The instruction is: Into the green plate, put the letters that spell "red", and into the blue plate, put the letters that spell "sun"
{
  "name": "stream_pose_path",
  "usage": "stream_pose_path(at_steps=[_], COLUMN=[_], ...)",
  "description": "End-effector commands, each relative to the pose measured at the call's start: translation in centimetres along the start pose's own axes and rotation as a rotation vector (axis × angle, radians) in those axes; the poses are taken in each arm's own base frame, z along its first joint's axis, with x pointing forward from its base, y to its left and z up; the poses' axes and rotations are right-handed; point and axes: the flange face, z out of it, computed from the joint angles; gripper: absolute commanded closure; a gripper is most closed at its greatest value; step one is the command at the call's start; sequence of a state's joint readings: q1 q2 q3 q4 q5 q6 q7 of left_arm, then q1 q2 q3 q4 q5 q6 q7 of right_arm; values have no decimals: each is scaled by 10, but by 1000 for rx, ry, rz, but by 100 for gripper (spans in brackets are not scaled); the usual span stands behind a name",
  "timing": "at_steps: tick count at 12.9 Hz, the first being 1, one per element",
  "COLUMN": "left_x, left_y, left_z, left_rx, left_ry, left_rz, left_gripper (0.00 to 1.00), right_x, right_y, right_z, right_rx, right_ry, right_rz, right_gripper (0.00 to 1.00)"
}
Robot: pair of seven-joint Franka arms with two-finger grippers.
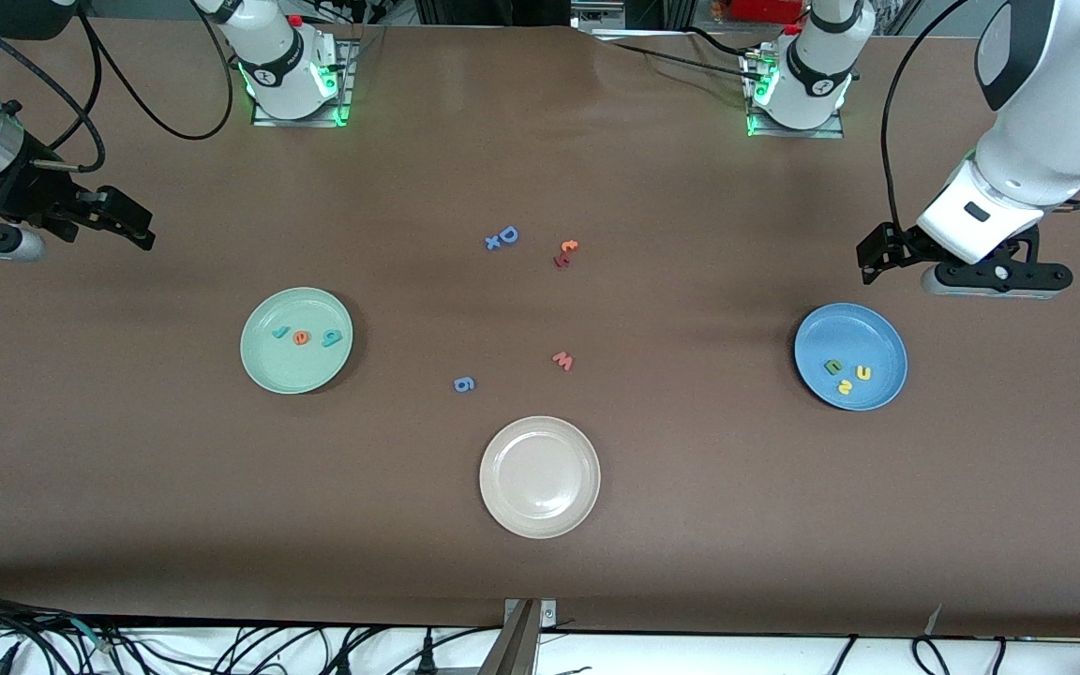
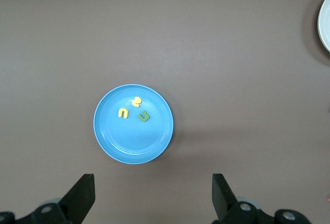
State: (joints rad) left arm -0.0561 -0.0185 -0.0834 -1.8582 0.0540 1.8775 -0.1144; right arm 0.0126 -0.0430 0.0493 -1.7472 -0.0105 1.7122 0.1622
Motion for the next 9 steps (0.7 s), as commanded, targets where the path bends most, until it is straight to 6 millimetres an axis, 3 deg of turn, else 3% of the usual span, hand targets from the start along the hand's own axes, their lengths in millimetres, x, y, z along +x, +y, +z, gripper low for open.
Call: stream_pose_path(at_steps=[1, 9], left_x=[-12, 0], left_y=[-2, -20], left_z=[-2, -25], left_rx=[-29, -48], left_ry=[15, 97], left_rz=[-12, -52], left_gripper=[0, 0], right_x=[0, 0], right_y=[3, 3], right_z=[-5, -5], right_rx=[-8, -8], right_ry=[-10, -11], right_rz=[6, 6], right_gripper=[0, 0])
